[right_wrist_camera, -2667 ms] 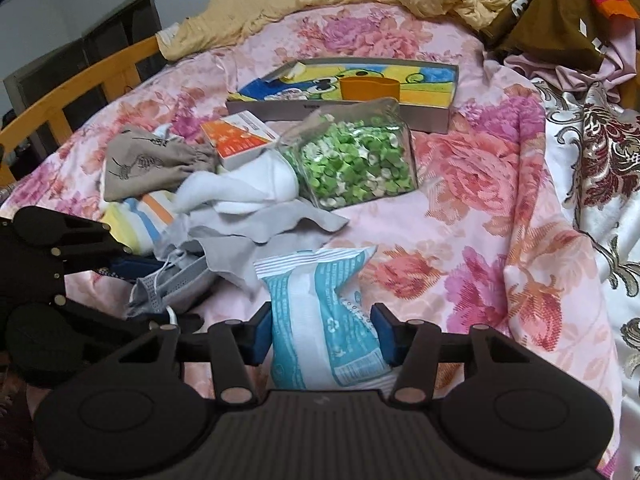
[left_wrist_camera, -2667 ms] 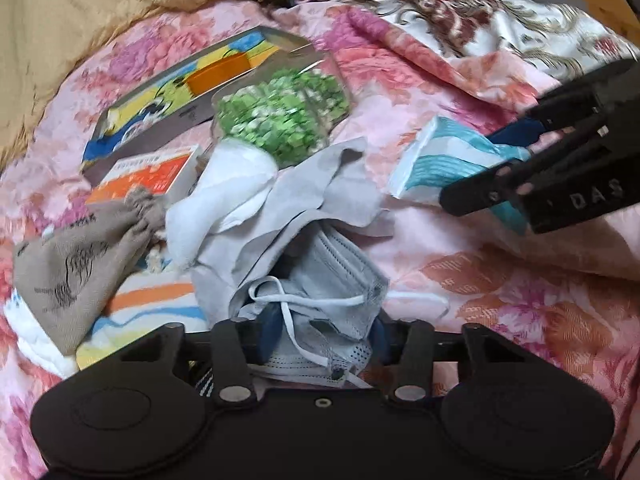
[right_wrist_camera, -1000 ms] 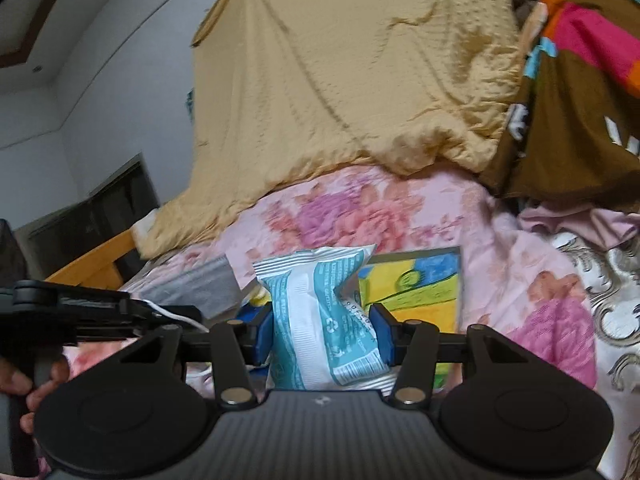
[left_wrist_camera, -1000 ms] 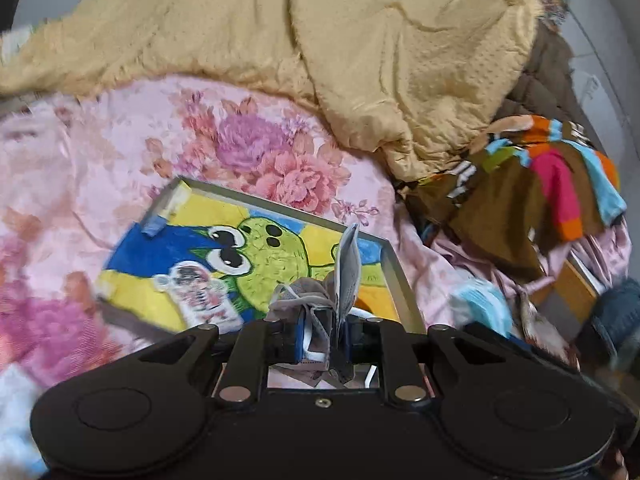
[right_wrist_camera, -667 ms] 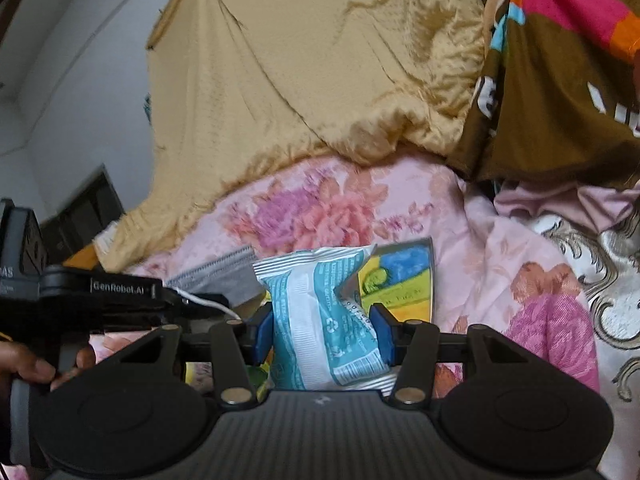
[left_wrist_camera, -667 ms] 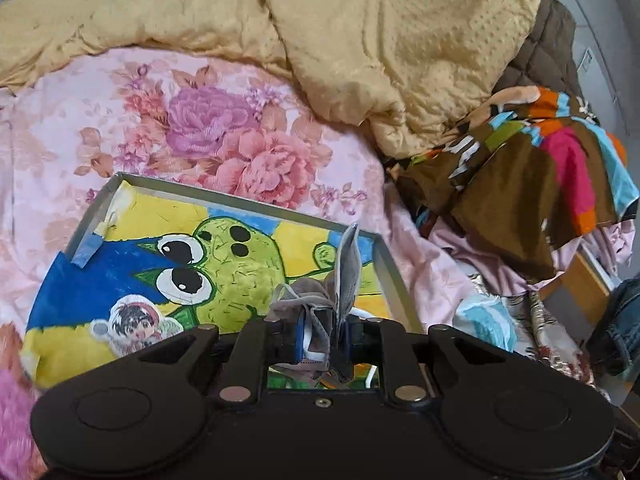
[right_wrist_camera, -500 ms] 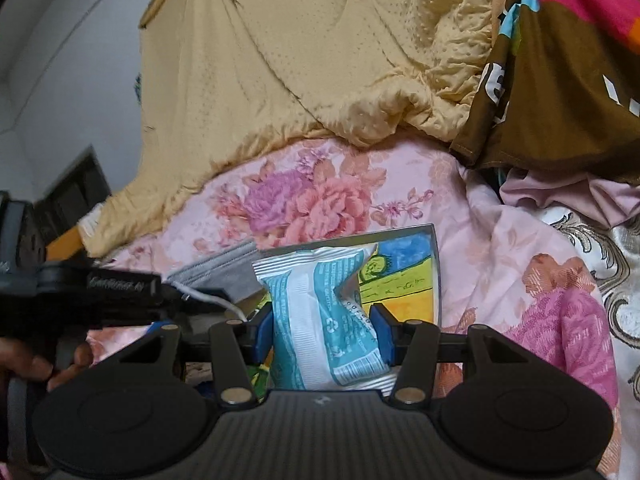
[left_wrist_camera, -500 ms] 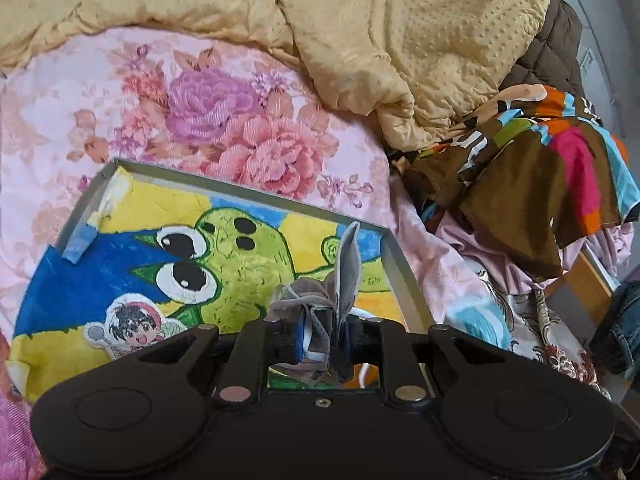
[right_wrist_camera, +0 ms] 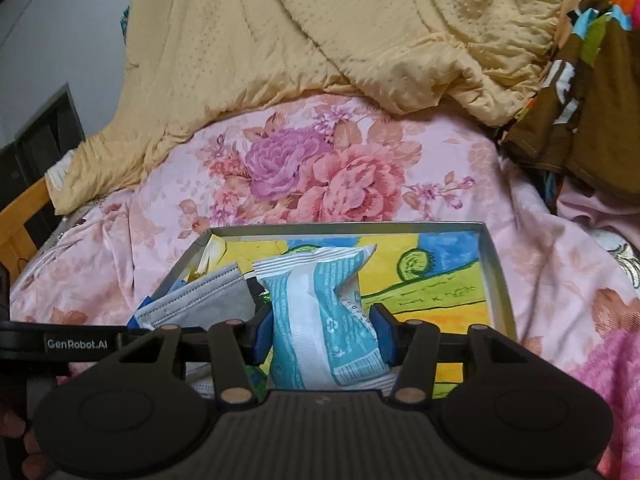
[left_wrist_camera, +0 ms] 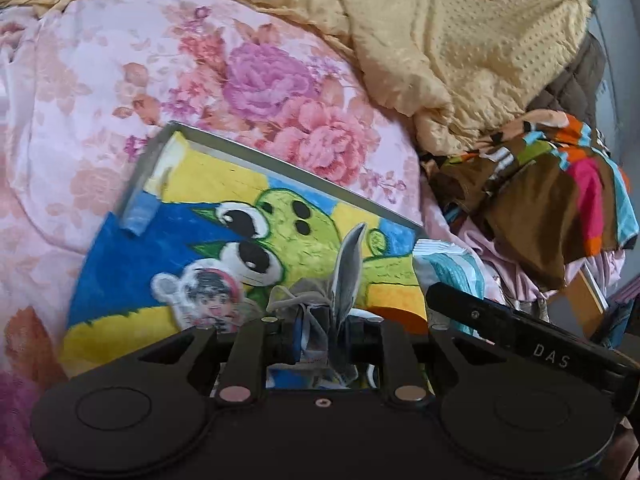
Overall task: Organize soft objects
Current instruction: 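Carry the mask and packet with both tools and lower them into the tray, then open both tools over the tray and lift them away from it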
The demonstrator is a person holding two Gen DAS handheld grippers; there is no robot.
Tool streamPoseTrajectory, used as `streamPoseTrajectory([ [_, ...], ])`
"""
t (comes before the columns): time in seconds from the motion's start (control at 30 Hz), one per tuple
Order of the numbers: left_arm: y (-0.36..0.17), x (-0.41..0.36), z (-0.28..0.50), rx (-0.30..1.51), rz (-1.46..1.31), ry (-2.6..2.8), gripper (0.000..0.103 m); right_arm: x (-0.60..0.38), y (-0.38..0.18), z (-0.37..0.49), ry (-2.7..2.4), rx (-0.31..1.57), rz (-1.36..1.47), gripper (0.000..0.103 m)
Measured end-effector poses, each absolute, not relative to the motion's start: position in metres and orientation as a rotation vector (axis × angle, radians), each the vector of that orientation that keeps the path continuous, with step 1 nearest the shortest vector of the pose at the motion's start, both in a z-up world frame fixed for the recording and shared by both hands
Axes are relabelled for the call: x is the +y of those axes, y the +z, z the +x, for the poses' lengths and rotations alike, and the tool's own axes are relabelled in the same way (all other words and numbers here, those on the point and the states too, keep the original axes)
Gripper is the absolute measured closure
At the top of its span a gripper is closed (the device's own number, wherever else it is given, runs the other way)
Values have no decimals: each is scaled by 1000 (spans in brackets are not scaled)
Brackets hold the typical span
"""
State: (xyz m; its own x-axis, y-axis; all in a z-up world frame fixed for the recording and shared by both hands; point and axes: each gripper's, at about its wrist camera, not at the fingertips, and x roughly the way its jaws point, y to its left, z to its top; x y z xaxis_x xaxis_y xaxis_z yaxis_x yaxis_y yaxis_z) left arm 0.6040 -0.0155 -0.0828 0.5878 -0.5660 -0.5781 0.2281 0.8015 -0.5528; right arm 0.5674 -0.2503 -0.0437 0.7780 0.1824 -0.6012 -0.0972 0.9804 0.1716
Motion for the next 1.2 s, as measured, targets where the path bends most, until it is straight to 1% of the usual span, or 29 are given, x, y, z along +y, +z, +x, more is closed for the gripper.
streamPoseTrajectory([
  [0.23,-89,3,608,906,-453,-440,84,-227,-50,576,130,729,114,48],
  [0.4,-98,12,609,907,-424,-428,82,-211,-62,584,127,740,85,48],
  [0.47,-102,15,611,908,-433,-429,80,-207,-66,584,121,743,79,47],
  [0.73,-105,10,611,918,-384,-439,75,-193,-68,582,84,758,-14,41],
  [0.8,-103,11,609,912,-370,-440,72,-193,-68,579,75,760,-13,39],
  [0.87,-100,13,606,902,-363,-435,63,-195,-68,574,61,761,-7,31],
  [0.9,-98,14,604,900,-365,-433,61,-196,-67,570,53,758,-2,29],
  [0.93,-97,16,602,899,-367,-437,55,-196,-66,567,47,756,-1,23],
  [0.97,-95,17,600,898,-364,-443,50,-197,-65,564,45,753,0,21],
  [1.1,-85,19,585,868,-335,-454,43,-196,-49,547,8,738,-29,16],
  [1.17,-79,25,575,835,-333,-464,36,-196,-39,533,-4,704,-42,10],
  [1.2,-76,28,569,812,-329,-466,35,-195,-36,525,-12,687,-46,8],
])
